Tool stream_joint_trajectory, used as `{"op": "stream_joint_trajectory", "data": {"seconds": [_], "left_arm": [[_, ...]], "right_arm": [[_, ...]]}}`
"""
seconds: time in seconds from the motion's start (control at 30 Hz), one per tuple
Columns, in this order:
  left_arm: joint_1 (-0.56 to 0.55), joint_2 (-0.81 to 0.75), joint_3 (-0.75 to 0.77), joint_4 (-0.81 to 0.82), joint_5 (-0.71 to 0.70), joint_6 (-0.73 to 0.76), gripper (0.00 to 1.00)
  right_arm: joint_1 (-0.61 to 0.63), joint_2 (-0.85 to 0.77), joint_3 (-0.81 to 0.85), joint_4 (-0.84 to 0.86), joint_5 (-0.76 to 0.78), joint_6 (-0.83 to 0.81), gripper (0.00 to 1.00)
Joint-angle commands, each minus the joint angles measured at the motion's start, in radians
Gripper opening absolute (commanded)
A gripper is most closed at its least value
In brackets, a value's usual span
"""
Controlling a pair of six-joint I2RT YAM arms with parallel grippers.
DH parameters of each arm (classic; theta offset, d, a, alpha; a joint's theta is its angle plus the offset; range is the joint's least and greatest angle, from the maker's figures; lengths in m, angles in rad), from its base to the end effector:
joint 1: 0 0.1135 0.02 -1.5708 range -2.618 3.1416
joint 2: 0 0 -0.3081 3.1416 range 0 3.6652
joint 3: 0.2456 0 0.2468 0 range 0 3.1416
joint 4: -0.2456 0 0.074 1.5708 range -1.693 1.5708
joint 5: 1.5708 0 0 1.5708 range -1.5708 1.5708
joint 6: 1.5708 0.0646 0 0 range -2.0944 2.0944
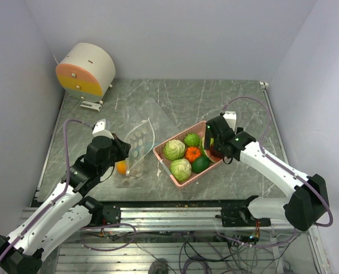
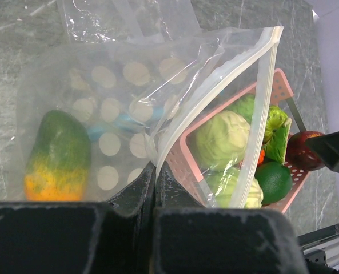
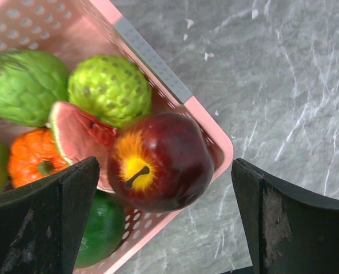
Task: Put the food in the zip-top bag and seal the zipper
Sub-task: Pick up the fake fruit from the bin.
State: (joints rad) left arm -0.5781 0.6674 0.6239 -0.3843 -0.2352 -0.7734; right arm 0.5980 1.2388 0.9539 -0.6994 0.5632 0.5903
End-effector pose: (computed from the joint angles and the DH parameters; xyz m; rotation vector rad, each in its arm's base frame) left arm 0.1291 -0.0662 0.2970 -0.3526 2.0123 -0.6316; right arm 0.2156 0.1051 0.2880 0.1962 2.3501 -0.1660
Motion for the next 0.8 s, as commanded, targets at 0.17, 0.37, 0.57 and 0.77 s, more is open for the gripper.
{"op": "stream_joint_trajectory", "data": {"seconds": [0.17, 0.37, 0.57, 0.77], "left_arm": [[-0.005, 0.007, -0.013, 0.05, 0.007, 0.022, 0.07], [-0.005, 0.005, -0.021, 0.05, 0.007, 0.017, 0.07], [-0.005, -0.01, -0.018, 0.03, 0.0, 0.017, 0.07], [-0.006, -0.023, -0.004, 0.012, -0.009, 0.022, 0.07]], "right_arm": [[-0.05, 0.033, -0.091, 0.087, -0.066, -0.034, 1.0], [-0.056, 0.077, -0.115, 0.129, -0.097, -0.055, 1.0], [-0.058, 0.082, -0.106, 0.137, -0.119, -0.055, 0.83], [-0.057, -0.001, -0.029, 0.076, -0.131, -0.071, 0.62]]}}
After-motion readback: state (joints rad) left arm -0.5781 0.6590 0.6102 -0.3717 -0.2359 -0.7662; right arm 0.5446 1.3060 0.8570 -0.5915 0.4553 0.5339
